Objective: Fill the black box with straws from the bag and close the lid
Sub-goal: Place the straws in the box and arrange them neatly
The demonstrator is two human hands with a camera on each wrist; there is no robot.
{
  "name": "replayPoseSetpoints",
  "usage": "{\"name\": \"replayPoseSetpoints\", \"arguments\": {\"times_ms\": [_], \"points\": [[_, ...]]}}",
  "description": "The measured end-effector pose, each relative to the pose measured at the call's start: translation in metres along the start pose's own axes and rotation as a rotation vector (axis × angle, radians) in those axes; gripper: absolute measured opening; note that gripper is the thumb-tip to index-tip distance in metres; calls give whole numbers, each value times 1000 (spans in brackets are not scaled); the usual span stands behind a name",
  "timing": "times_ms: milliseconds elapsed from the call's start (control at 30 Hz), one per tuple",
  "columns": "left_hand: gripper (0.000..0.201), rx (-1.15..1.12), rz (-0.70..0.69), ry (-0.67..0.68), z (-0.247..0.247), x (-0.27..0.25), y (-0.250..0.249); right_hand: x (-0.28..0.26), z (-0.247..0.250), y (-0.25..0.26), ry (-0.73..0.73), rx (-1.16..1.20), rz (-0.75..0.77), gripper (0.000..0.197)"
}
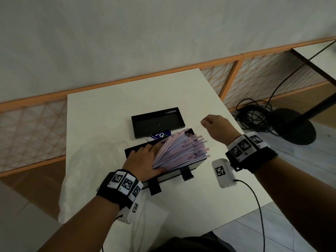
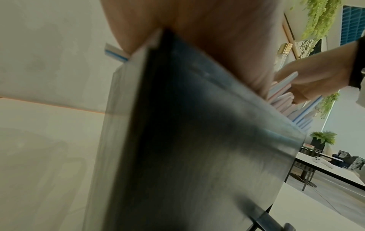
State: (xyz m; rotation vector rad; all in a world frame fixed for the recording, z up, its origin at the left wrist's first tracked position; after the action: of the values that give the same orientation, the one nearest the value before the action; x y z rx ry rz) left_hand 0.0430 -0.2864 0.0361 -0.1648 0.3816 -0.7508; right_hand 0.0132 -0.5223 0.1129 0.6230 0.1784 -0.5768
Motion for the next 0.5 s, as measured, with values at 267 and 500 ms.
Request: {"name": "replayPoseSetpoints", "arguments": {"times_ms": [267, 500], "points": [[89, -206, -102, -28, -3, 12, -17, -33, -51, -28, 274, 421, -250, 69], [92, -145, -92, 14, -7, 8, -14, -37, -56, -17, 206, 439, -254, 62]]}}
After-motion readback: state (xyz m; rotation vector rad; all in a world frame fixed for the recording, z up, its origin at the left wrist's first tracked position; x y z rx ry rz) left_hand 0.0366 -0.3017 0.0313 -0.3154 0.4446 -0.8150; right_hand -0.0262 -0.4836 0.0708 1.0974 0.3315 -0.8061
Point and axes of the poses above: each hand's wrist, its own x-axis towards the middle knuckle, its own z-axis out of the back of the hand, y = z × x, the point moved 9 cm from there along x, towards the middle knuckle, and after that the axes turned 2 degrees about -z, right-handed, at the moved point
